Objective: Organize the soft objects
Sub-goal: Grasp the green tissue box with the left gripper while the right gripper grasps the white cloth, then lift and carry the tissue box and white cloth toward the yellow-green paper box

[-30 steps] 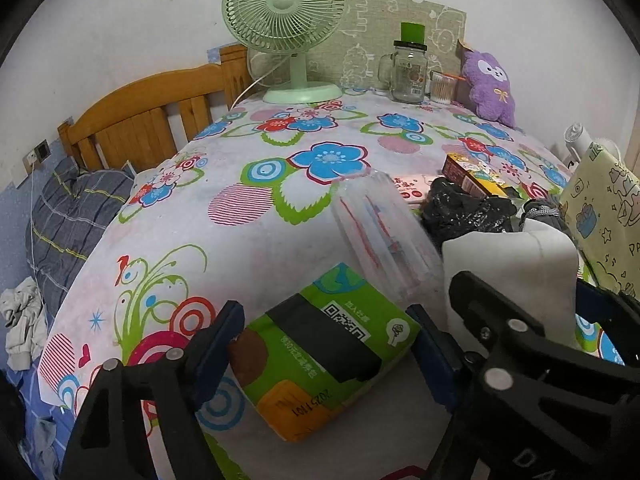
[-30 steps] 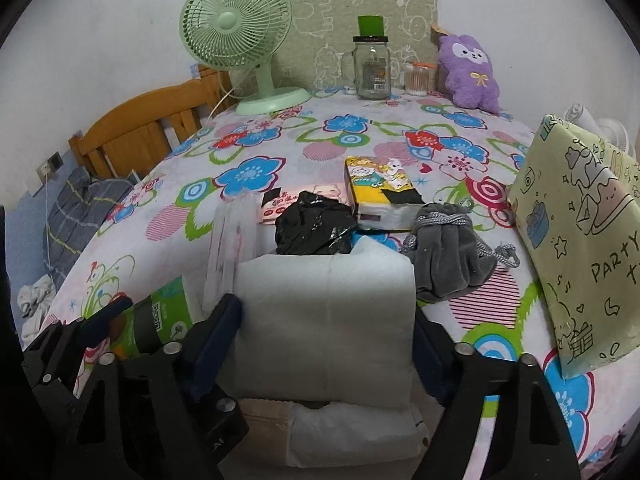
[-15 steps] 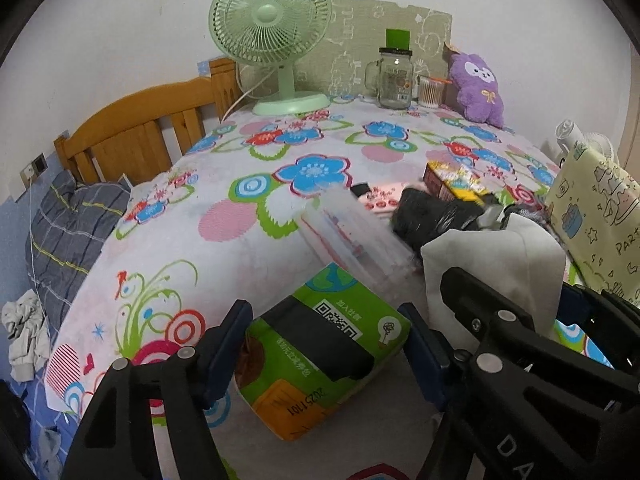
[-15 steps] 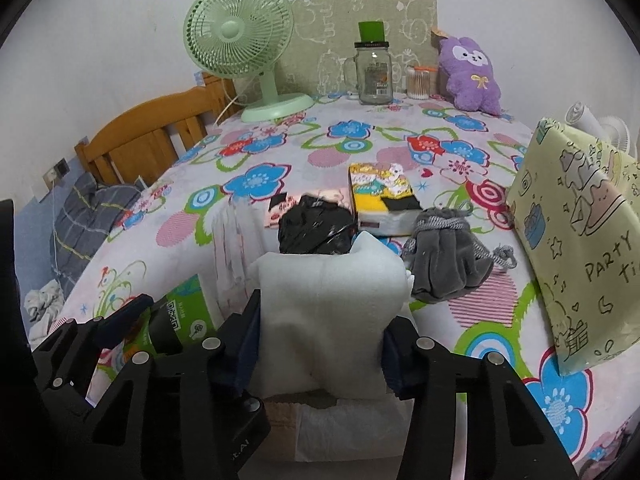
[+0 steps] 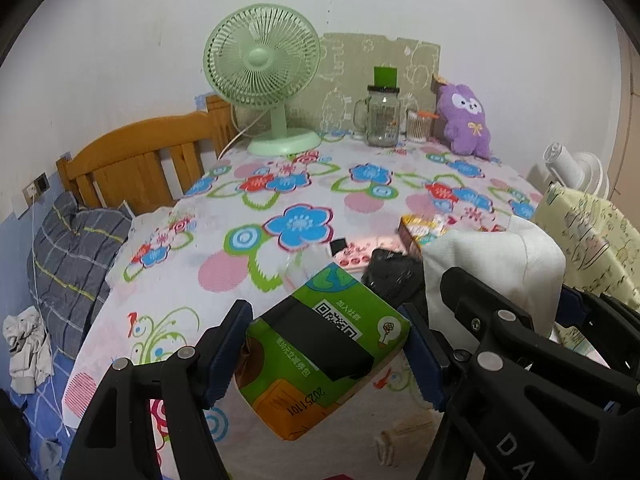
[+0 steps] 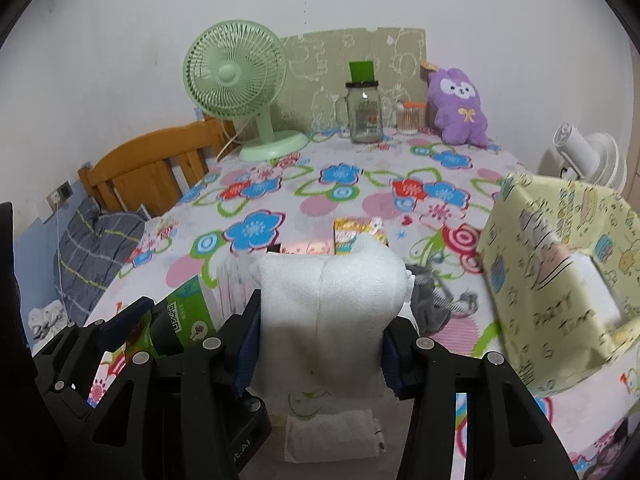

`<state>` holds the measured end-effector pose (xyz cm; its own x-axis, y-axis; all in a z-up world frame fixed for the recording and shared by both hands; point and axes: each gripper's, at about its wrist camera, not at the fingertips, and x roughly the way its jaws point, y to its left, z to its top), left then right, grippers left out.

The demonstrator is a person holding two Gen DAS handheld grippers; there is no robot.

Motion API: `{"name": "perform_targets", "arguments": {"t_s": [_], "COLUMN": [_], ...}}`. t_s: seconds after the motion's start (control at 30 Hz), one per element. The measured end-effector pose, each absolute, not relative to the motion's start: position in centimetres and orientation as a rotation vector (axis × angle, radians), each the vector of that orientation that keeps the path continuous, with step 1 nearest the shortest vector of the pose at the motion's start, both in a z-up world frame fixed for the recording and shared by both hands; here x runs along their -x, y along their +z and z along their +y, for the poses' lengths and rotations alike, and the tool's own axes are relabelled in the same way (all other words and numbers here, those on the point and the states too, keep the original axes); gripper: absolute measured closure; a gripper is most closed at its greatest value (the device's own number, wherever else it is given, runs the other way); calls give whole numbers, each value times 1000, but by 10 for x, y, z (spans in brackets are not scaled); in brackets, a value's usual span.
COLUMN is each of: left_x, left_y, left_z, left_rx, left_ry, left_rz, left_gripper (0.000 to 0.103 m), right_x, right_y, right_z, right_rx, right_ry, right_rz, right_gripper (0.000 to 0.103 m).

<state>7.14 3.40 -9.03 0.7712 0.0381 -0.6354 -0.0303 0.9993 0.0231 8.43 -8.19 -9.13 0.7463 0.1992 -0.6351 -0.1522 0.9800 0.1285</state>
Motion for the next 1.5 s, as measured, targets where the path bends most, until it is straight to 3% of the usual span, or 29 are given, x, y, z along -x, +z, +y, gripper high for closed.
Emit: {"name": "perform_targets", "arguments": {"t_s": [1.5], "left_x": [-91], "left_y": [-31], "left_z": [-63], "left_rx": [-29], "left_ry": [-87], "left_rz": [575], "left_gripper": [28], "right_x": [-90], "right_y": [-24], "right_z": [-177], "right_rx": [-45], "right_ry": [87], "right_rz": [585], "right_gripper": [50]}}
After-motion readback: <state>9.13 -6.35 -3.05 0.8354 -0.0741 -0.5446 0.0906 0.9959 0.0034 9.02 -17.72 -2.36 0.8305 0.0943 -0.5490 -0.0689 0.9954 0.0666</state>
